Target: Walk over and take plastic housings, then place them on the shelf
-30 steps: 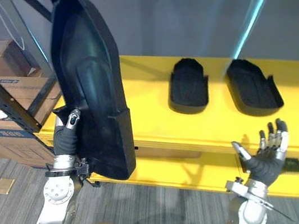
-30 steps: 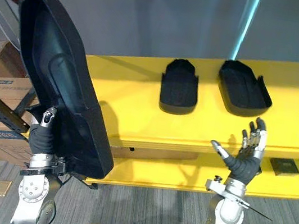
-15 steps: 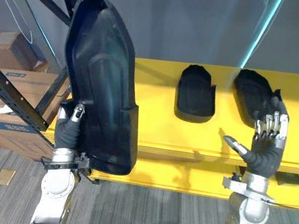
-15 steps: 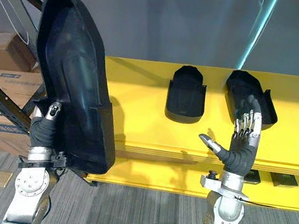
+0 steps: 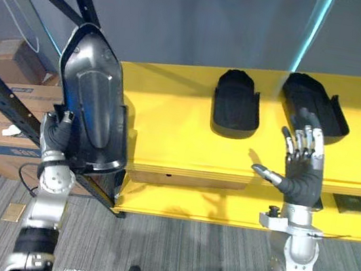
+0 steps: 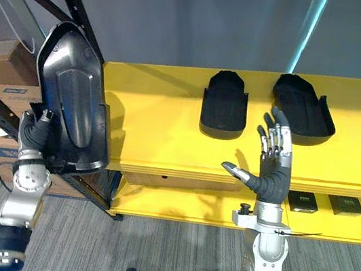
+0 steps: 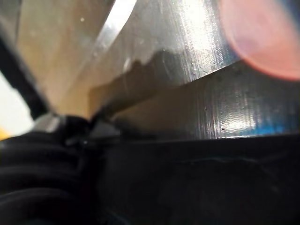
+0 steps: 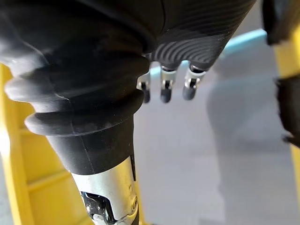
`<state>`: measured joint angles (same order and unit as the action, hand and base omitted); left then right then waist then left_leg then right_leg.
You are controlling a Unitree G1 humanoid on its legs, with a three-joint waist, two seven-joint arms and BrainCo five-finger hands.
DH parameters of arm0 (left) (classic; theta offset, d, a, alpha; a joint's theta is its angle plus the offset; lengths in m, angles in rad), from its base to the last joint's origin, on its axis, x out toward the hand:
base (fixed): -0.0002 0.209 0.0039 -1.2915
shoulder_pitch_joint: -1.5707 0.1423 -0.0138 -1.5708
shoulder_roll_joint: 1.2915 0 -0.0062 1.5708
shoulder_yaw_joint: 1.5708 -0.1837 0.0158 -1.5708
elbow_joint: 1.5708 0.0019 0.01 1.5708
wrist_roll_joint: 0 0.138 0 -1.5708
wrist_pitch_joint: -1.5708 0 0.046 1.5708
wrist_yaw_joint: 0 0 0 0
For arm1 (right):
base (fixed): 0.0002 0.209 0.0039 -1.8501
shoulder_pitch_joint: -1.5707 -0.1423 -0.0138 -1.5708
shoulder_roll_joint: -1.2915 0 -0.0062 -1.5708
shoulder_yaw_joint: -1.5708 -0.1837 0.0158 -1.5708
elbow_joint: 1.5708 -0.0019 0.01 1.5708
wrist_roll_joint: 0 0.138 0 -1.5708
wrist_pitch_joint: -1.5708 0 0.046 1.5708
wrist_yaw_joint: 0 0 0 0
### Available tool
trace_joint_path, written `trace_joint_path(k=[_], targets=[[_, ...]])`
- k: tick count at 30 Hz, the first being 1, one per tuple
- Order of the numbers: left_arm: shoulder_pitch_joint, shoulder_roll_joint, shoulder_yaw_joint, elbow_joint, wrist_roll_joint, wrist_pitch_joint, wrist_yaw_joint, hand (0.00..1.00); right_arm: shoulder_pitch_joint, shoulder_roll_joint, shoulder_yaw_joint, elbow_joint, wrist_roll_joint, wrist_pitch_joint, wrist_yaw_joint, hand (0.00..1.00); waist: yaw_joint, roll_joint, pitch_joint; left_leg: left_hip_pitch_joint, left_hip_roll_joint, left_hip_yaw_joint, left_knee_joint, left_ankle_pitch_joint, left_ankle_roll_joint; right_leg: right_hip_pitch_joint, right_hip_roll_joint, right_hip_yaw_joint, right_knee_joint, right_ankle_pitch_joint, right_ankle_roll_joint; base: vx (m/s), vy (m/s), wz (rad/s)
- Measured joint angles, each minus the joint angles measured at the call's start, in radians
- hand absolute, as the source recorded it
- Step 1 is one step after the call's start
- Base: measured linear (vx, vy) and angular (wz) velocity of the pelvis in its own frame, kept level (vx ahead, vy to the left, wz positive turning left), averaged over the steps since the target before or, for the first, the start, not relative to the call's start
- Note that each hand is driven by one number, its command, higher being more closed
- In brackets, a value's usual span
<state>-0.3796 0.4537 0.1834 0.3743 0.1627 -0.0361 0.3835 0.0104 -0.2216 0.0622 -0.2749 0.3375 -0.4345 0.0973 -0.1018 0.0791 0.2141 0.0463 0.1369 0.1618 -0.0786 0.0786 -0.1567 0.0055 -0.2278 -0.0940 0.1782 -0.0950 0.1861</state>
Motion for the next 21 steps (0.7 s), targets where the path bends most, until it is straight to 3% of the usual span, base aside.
trace_joint_path(k=[2, 6, 10, 13, 15, 21], targets=[[-0.071, 0.025, -0.033, 0.056, -0.009, 0.005, -0.001, 1.0, -0.019, -0.011, 0.031, 0.0, 0.035, 0.01, 0.027, 0.0, -0.004, 0.007, 0.004, -0.008, -0.002, 0.011, 0.0, 0.003, 0.004, -0.023, -0.001, 0.017, 0.009, 0.0, 0.0, 0.0, 0.002, -0.15], [-0.227, 0.054, -0.084, 0.211, -0.082, 0.027, -0.015, 1.0, -0.062, -0.039, 0.118, -0.027, 0.038, 0.022, 0.067, 0.0, -0.044, 0.031, 0.05, -0.013, -0.007, 0.02, 0.0, 0.008, 0.01, -0.043, -0.005, 0.033, 0.027, -0.003, 0.0, -0.01, 0.003, -0.07], [-0.304, 0.058, -0.115, 0.316, -0.122, 0.062, -0.051, 1.0, -0.082, -0.073, 0.148, -0.059, 0.042, 0.05, 0.099, 0.0, -0.056, 0.033, 0.081, -0.018, -0.007, 0.048, 0.003, 0.008, 0.01, -0.085, -0.003, 0.066, 0.065, -0.017, -0.002, -0.03, -0.007, -0.18], [-0.373, 0.067, -0.13, 0.402, -0.127, 0.134, -0.088, 1.0, -0.106, -0.087, 0.169, -0.074, 0.054, 0.071, 0.121, 0.0, -0.08, 0.028, 0.112, -0.045, -0.006, 0.053, 0.012, 0.011, 0.009, -0.124, -0.003, 0.075, 0.091, -0.021, -0.002, -0.01, -0.006, -0.01], [-0.417, 0.087, -0.13, 0.446, -0.128, 0.186, -0.1, 1.0, -0.119, -0.101, 0.196, -0.086, 0.06, 0.089, 0.124, 0.0, -0.081, 0.024, 0.145, -0.054, -0.005, 0.068, 0.019, 0.011, 0.009, -0.15, 0.0, 0.095, 0.108, -0.022, -0.004, -0.04, -0.014, -0.15], [-0.479, 0.165, -0.129, 0.494, -0.168, 0.238, -0.126, 1.0, -0.135, -0.113, 0.238, -0.116, 0.06, 0.09, 0.122, 0.0, -0.101, 0.021, 0.187, -0.085, -0.003, 0.07, 0.02, 0.019, 0.008, -0.191, 0.002, 0.1, 0.13, -0.024, -0.007, -0.01, -0.006, -0.02]])
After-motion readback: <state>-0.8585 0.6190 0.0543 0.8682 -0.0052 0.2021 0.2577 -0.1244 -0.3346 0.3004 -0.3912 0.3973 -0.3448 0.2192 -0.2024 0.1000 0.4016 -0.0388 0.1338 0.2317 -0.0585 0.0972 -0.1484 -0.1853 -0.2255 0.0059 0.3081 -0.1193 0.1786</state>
